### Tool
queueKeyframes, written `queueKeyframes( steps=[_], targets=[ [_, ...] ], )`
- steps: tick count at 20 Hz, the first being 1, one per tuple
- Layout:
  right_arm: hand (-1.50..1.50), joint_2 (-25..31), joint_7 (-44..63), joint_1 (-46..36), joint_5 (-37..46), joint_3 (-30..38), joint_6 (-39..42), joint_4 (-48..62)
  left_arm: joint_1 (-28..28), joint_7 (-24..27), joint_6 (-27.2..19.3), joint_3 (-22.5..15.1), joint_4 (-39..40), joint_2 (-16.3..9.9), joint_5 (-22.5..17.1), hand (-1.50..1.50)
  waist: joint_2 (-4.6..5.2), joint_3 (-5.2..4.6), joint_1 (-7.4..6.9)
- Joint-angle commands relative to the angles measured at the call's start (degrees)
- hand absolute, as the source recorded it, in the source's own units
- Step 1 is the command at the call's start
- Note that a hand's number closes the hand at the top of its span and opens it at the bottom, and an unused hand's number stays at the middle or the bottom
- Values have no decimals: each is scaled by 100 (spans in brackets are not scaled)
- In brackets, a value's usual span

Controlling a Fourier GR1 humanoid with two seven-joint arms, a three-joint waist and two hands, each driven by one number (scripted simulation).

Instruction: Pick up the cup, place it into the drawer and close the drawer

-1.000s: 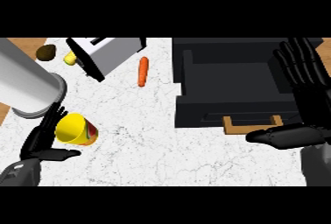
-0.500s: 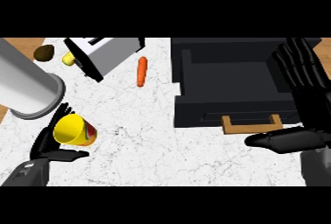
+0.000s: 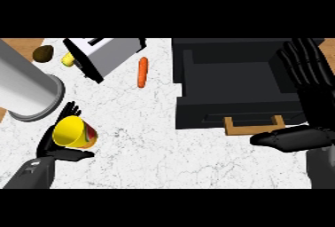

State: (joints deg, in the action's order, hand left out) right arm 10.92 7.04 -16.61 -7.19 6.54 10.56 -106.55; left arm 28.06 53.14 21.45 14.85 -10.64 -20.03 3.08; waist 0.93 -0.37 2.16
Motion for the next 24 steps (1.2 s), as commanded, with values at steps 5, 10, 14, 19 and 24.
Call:
queueKeyframes(
  steps=[5,10,14,19,24],
  targets=[
    [-150,60,103,-97,-41,111,-34,44,-48,746,1449,-70,-169,213,-76,150,-15,0,-55],
    [-150,66,184,-161,80,62,-102,5,-185,1502,-514,-30,-557,460,70,150,-16,5,-80],
    [-150,52,9,-41,26,57,5,50,-70,1753,-982,277,-636,612,-160,150,-14,8,-56],
    [-150,103,410,-229,-146,162,-92,-153,70,1574,-2136,898,-704,1257,-694,150,-54,16,-103],
    [-150,212,288,-15,-152,261,35,-113,440,1532,-1107,646,-1073,1363,-660,150,-85,29,-137]
  ],
)
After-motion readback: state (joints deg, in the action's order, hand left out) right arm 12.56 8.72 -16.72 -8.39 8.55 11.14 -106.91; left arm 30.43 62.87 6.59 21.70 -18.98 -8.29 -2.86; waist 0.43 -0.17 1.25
